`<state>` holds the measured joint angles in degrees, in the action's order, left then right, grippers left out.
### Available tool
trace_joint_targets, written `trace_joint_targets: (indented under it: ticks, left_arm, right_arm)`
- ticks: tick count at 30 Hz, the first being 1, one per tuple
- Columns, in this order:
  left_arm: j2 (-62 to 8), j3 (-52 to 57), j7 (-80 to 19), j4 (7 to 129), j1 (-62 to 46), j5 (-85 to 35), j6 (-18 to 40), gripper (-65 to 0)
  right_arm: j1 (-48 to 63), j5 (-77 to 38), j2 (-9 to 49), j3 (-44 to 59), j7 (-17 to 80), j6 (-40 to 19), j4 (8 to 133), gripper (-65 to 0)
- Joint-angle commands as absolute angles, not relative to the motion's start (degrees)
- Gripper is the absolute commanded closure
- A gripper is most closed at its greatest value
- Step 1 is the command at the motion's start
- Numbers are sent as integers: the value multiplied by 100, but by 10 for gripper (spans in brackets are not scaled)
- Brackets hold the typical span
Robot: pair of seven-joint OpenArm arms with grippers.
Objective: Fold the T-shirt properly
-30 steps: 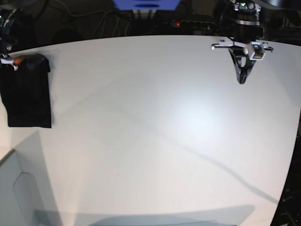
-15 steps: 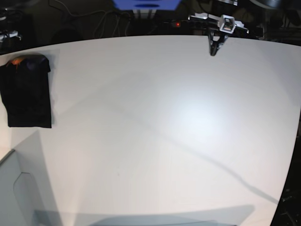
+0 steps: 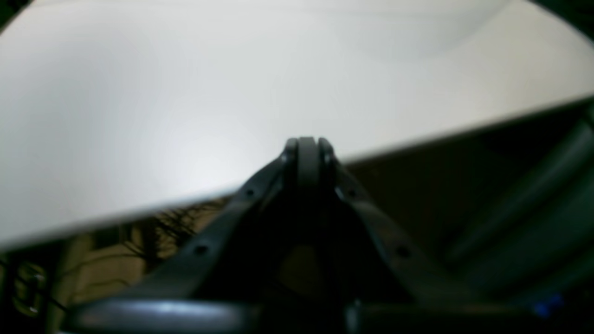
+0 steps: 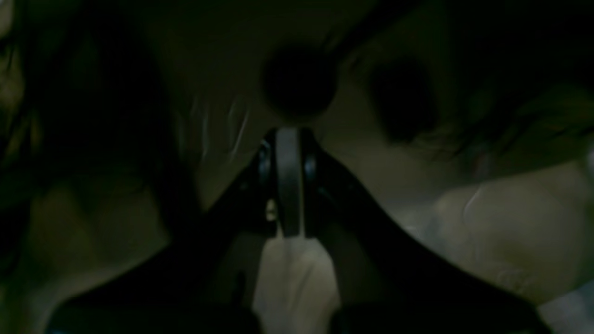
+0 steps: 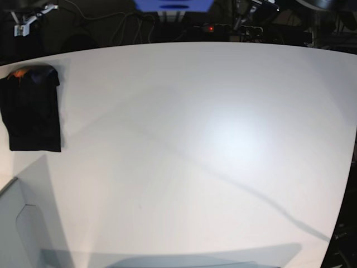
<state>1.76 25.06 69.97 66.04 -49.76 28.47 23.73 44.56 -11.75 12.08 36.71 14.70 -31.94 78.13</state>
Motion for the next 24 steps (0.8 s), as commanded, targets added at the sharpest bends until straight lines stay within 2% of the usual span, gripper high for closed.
trace_joint_targets:
  ticks: [1,3,12,24]
  left_arm:
    - [101,2510,7275,6484,-5024,2870,2378,-3]
    - [66,2519,7521,6044,-4901,2993,2378,-3]
    - [-224,2519,7521,4435,-4268,3064,2378,-2]
    - [-629,2510,7512,1253,-2826,3073,2378,-4]
  right_arm:
    - [4549,-1182,1367,3547,1420,-3275,7679,0]
    - [4523,-1182,1508,3178,1420,-3266,7187,0]
    - [3705,-1182,1851,2035,1393,-3257,4989,0]
    - [2519,-1182,1947,716,-154,-3257,2589,0]
